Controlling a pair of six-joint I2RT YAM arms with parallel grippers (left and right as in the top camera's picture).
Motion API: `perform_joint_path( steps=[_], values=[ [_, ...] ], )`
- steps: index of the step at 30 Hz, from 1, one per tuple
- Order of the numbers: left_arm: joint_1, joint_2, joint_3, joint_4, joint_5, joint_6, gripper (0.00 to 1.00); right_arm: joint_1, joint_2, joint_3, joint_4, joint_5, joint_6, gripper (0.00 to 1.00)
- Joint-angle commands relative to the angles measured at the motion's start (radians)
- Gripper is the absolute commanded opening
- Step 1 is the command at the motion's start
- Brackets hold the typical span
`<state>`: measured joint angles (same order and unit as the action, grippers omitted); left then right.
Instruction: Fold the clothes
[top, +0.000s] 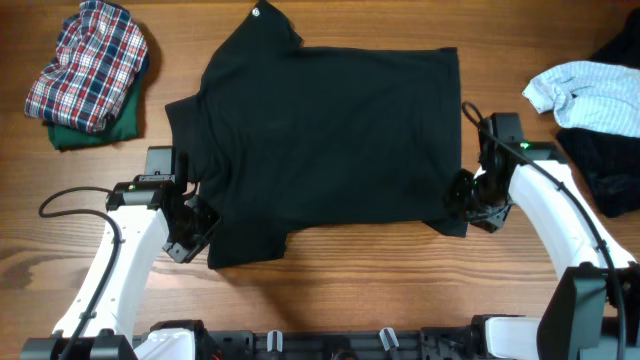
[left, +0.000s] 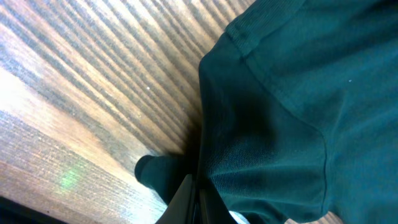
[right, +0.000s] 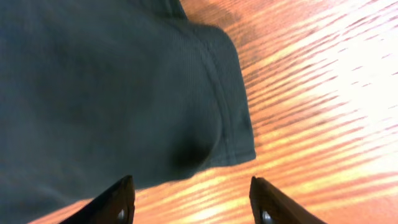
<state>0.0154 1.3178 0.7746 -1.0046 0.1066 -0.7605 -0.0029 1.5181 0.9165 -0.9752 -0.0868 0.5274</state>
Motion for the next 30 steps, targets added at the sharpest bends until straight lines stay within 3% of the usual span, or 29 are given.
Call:
perform_joint_path(
  steps=[1, 8, 15, 19, 30],
  values=[
    [0.009, -0.011, 0.015, 0.008, 0.005, 0.017, 0.04, -0.002, -0.018, -0.061, 0.071, -0.05, 0.025, 0.52],
    [0.009, -0.011, 0.015, 0.009, 0.005, 0.017, 0.04, -0.002, -0.018, -0.112, 0.154, -0.051, 0.026, 0.29],
    [0.009, -0.011, 0.015, 0.01, 0.005, 0.017, 0.04, -0.002, -0.018, -0.184, 0.204, -0.052, 0.049, 0.22],
    [0.009, -0.011, 0.015, 0.011, 0.005, 0.017, 0.04, -0.002, -0.019, -0.188, 0.19, -0.052, 0.049, 0.04],
    [0.009, -0.011, 0.015, 0.014, 0.004, 0.024, 0.04, -0.003, -0.028, -0.188, 0.108, 0.0, 0.089, 0.04]
  ],
)
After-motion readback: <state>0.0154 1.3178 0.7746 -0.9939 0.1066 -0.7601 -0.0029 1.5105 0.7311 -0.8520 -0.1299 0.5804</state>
